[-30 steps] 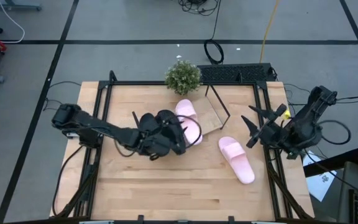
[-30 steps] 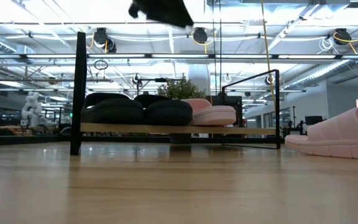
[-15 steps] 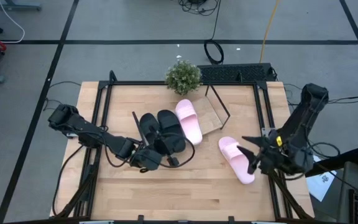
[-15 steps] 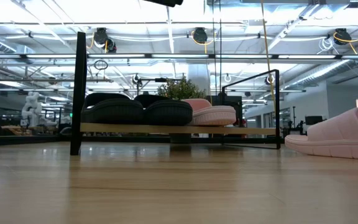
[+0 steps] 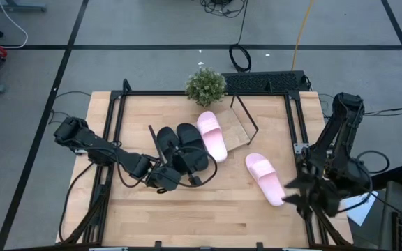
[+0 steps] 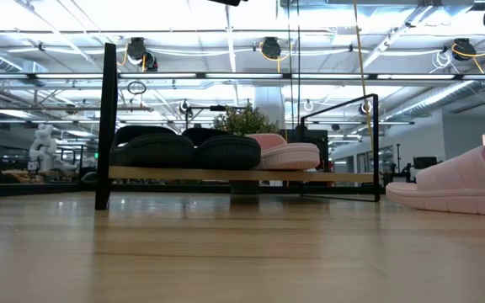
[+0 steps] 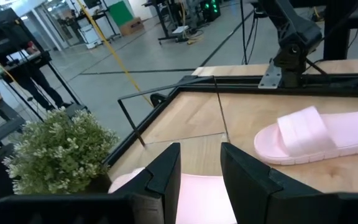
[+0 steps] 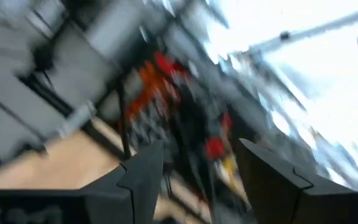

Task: Pick and place slides into the shelf
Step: Put the right pair pink slides on the shelf

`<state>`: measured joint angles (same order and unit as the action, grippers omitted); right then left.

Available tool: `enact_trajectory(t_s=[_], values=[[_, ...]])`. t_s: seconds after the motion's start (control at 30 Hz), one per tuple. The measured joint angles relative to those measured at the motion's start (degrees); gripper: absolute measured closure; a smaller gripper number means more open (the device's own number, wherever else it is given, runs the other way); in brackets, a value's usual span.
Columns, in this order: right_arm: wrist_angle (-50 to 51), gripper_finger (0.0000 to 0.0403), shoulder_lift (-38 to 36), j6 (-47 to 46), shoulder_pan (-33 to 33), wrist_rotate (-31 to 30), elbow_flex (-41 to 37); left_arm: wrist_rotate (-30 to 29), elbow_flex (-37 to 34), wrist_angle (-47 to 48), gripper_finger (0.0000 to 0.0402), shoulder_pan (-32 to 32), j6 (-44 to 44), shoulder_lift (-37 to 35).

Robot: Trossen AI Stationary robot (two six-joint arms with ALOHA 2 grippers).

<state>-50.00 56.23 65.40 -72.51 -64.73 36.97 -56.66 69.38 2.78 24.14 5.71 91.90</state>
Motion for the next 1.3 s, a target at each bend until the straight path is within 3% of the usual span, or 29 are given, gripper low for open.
enact_trajectory(t_s=[0.1,0.17,0.43,0.53,0.67,0.93,1.17,1.3], values=[[-1.3,0.0206,0.0,3.3,0.0,9.8,0.3,0.1,0.0,0.0,0.0282,0.0,1.1,0.0],[-0.5,0.0206,0.4,4.9,0.0,13.0,1.8,0.1,0.0,0.0,0.0282,0.0,1.8,0.0],[13.0,0.0206,7.7,7.1,0.0,13.5,15.7,2.7,0.0,0.1,0.0282,0.0,2.5,0.0],[18.1,0.0206,12.6,7.0,0.0,11.0,22.5,2.7,0.0,0.1,0.0282,0.0,2.4,0.0],[23.2,0.0206,18.9,7.2,1.6,2.1,29.4,2.7,0.0,0.0,0.0282,0.0,2.5,0.0],[24.4,0.0206,25.6,4.9,5.8,-16.5,30.8,2.8,0.0,0.0,0.0282,0.2,2.5,0.0],[24.6,0.0206,26.5,4.5,6.8,-16.4,30.8,2.8,0.0,0.0,0.0282,1.0,2.6,0.0],[20.0,0.0206,25.0,9.3,6.8,-12.2,30.8,2.7,0.0,0.0,0.0282,1.5,2.4,0.0]])
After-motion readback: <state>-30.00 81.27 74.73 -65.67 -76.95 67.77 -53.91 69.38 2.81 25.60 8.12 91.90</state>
